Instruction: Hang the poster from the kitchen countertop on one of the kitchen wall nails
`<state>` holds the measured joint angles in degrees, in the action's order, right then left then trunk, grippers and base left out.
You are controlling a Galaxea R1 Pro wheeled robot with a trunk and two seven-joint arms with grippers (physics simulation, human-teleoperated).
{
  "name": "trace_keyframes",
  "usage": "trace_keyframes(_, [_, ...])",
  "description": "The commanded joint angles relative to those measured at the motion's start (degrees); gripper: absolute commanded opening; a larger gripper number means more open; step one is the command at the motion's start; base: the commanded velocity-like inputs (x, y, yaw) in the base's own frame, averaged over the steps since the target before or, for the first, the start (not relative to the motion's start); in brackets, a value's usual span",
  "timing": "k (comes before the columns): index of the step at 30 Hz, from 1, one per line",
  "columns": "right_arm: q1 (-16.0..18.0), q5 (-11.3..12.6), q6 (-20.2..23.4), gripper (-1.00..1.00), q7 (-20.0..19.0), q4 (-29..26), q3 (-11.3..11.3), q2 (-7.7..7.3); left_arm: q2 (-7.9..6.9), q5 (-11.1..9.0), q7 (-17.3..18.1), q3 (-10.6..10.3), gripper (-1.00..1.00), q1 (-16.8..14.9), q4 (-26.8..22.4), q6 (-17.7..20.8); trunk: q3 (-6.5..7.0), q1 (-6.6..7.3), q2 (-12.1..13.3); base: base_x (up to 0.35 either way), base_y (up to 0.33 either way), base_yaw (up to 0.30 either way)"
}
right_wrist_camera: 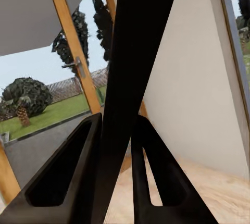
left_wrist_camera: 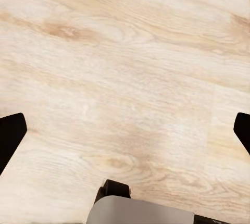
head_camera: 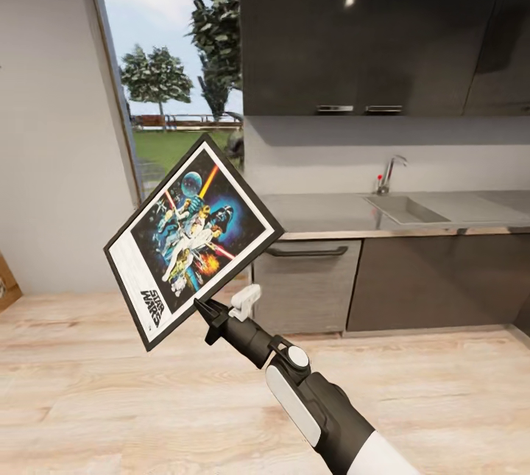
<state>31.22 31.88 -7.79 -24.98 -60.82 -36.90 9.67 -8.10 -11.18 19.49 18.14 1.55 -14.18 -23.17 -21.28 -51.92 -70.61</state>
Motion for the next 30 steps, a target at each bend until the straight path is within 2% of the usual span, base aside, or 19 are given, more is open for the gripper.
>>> trace_keyframes(1, [0.07,0.63,-0.09,-1.00,-0.32,0.09,-0.10,0.00,0.01,-0.60,0.55,0.14,1.00,0.03,-0.06,0.15,-0.05,0.00,-0.03,0.000,0.010,0.279])
trace_keyframes(6, [0.07,0.40,-0.04,-1.00,-0.12,0.13,-0.17,0.00,-0.05,-0.60,0.55,0.14,1.00,0.03,-0.06,0.15,-0.06,0.00,-0.03,0.027,0.035,0.288])
trace_keyframes(11, [0.07,-2.09,0.03,-1.00,0.06,0.52,-0.18,0.10,-0.07,-0.60,0.55,0.15,1.00,0.03,-0.06,0.15,-0.06,0.00,-0.03,0.112,0.201,0.293])
trace_keyframes(14, [0.07,-2.70,0.04,-1.00,0.18,0.72,-0.19,0.16,-0.38,-0.62,0.55,0.56,1.00,0.03,-0.06,0.15,-0.06,0.00,-0.03,0.131,0.255,0.293])
trace_keyframes(16, [0.07,-2.91,0.09,-1.00,0.23,0.83,-0.19,0.20,-0.79,-0.63,0.56,1.62,1.00,0.03,-0.02,0.15,-0.06,0.00,-0.03,0.135,0.268,0.294])
trace_keyframes(20, [0.07,-3.09,0.13,-1.00,0.27,1.72,-0.15,0.25,-1.20,-0.61,2.74,5.33,1.00,0.03,0.25,0.15,-0.06,0.00,-0.03,0.137,0.274,0.294])
trace_keyframes(23, [0.12,-3.09,0.16,-1.00,0.23,3.59,-0.08,0.28,-1.45,-0.60,5.63,6.83,1.00,0.03,0.72,0.19,-0.06,0.00,-0.03,0.137,0.276,0.294])
trace_keyframes(27, [0.18,-3.12,0.33,-1.00,-0.05,5.39,0.04,0.26,-2.01,-0.60,7.78,8.23,1.00,0.03,1.09,0.22,-0.06,0.00,-0.03,0.138,0.276,0.228])
trace_keyframes(29, [0.24,-3.08,0.43,-1.00,-0.71,6.49,0.23,0.00,-2.17,-0.64,8.40,8.98,1.00,0.03,1.14,0.22,-0.06,0.00,-0.03,0.146,0.276,0.070])
trace_keyframes(30, [0.24,-3.10,0.45,-1.00,-1.98,6.91,0.30,-0.70,-2.24,-0.69,8.87,9.35,1.00,0.03,1.06,0.22,-0.06,0.00,-0.03,0.169,0.265,0.040])
